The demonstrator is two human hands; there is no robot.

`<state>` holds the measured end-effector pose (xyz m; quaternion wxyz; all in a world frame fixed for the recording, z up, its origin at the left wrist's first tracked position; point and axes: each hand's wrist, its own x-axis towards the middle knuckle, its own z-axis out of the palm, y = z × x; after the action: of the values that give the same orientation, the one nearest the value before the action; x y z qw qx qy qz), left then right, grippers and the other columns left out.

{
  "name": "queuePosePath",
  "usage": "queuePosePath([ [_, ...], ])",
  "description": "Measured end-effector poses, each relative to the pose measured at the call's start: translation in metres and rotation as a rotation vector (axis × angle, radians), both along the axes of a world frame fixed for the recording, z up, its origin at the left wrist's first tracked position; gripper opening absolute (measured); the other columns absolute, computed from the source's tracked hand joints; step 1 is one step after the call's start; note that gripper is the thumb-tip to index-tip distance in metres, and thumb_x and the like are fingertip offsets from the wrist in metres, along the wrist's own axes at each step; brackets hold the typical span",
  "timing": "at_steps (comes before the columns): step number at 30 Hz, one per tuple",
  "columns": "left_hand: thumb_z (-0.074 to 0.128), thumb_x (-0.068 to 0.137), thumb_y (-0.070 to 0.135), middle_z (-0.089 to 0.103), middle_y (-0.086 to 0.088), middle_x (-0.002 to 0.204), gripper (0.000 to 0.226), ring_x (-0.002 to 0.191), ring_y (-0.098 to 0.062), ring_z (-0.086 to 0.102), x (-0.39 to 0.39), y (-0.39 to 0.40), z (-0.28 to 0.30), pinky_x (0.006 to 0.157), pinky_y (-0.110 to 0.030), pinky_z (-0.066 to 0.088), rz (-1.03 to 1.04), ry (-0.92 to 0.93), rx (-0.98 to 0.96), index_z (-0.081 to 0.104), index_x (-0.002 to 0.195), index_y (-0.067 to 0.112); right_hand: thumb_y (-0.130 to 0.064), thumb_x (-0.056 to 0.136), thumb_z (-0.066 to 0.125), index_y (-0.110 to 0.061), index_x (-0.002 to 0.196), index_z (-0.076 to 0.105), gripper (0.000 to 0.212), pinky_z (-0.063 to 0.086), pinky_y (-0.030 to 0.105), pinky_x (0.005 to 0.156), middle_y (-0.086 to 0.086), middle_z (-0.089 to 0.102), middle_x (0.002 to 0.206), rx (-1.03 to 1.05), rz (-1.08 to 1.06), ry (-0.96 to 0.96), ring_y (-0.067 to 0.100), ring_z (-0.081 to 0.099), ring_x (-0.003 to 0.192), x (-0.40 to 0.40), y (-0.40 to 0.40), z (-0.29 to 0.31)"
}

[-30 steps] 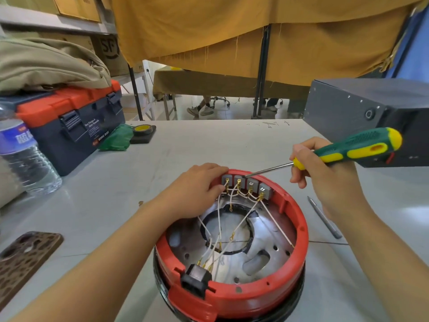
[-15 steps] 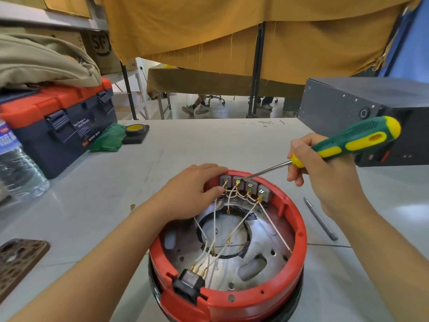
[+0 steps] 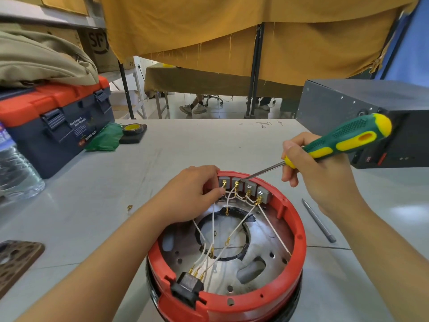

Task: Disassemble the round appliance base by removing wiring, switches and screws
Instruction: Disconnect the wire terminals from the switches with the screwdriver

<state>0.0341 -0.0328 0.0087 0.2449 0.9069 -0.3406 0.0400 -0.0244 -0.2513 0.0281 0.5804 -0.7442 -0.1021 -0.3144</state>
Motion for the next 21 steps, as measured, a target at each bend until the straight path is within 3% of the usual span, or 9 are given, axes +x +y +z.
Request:
queuePosePath([
  [2,0.056,0.09,0.031,0.063,-0.001,0.103,0.019,0.092,-0.016,0.055,-0.001,0.0,0.001,0.079,-0.034,0.04,-0.012,0.0,-0.008,0.059,0.081,0.014,-0.038,0.08,0.056,-0.015,0.063,0.055,0.028,0.042,0.02,0.043,0.004,0.059,0.049,-0.003,0.002,0.0,0.015,0.05,0.038,0.001,0.001,0.001],
  [6,0.057,0.088,0.035,0.056,0.005,0.081,0.015,0.077,-0.012,0.047,-0.003,0.0,0.003,0.067,-0.028,0.037,-0.03,0.004,-0.003,0.05,0.085,0.022,-0.037,0.08,0.055,-0.017,0.062,0.055,0.027,0.042,0.018,0.043,0.004,0.058,0.048,-0.028,0.017,-0.001,0.013,0.048,0.036,0.002,0.003,0.006],
  [13,0.053,0.09,0.036,0.055,0.012,0.104,0.013,0.094,-0.017,0.05,-0.004,0.0,0.004,0.089,-0.035,0.041,-0.105,-0.011,0.065,0.056,0.102,0.031,-0.024,0.084,0.053,-0.019,0.055,0.053,0.029,0.034,0.014,0.039,0.0,0.049,0.038,0.043,-0.018,0.035,0.015,0.044,0.037,0.017,0.006,0.01],
  [16,0.052,0.091,0.038,0.054,0.01,0.105,0.013,0.095,-0.018,0.051,-0.004,-0.001,0.005,0.09,-0.04,0.042,-0.111,-0.006,0.082,0.059,0.1,0.031,-0.025,0.082,0.051,-0.023,0.051,0.051,0.031,0.034,0.012,0.04,-0.003,0.044,0.036,0.082,-0.029,0.048,0.013,0.042,0.035,0.022,0.007,0.012],
  [21,0.052,0.09,0.042,0.051,0.01,0.104,0.014,0.094,-0.018,0.049,-0.005,-0.001,0.005,0.089,-0.041,0.042,-0.104,-0.007,0.096,0.06,0.097,0.033,-0.024,0.08,0.051,-0.024,0.047,0.053,0.033,0.039,0.02,0.044,-0.007,0.041,0.038,0.151,-0.03,0.091,0.011,0.04,0.035,0.028,0.005,0.012],
])
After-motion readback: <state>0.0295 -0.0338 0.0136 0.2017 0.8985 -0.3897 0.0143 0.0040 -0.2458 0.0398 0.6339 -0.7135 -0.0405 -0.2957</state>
